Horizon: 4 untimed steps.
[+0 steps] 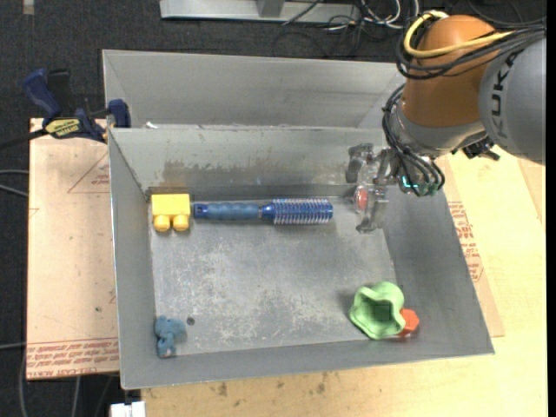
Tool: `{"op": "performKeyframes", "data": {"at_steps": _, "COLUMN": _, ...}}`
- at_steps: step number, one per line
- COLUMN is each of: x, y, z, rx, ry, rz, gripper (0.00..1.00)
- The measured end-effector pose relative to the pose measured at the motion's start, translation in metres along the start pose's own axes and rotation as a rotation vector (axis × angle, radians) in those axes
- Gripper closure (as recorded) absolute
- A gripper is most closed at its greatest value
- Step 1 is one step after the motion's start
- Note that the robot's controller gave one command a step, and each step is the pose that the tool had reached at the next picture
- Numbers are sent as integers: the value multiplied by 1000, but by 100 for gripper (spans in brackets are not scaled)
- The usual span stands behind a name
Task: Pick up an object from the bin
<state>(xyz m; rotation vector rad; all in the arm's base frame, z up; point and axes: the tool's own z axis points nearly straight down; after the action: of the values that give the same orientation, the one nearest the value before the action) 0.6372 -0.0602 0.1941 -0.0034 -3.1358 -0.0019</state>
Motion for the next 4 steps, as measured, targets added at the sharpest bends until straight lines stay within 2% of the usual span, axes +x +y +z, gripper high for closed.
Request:
{"op": "performKeyframes", "data": {"at_steps": 1, "x": -1, "y": 79, "z": 66, "rx": -3, "ry": 0, "rz": -43, "gripper": 0}}
{"op": "performKeyframes", "data": {"at_steps": 2, "x": 19, "y": 62, "z": 70, "rx": 1, "ry": -4, "rz": -90, "gripper": 0}}
{"op": "performKeyframes", "data": {"at_steps": 3, "x": -23, "y": 61, "z": 122, "rx": 0, "ry": -22, "rz": -94, "gripper": 0}}
{"op": "performKeyframes", "data": {"at_steps": 4, "x": -18, "y": 61, "z": 125, "rx": 1, "ry": -8, "rz": -95, "gripper": 100}}
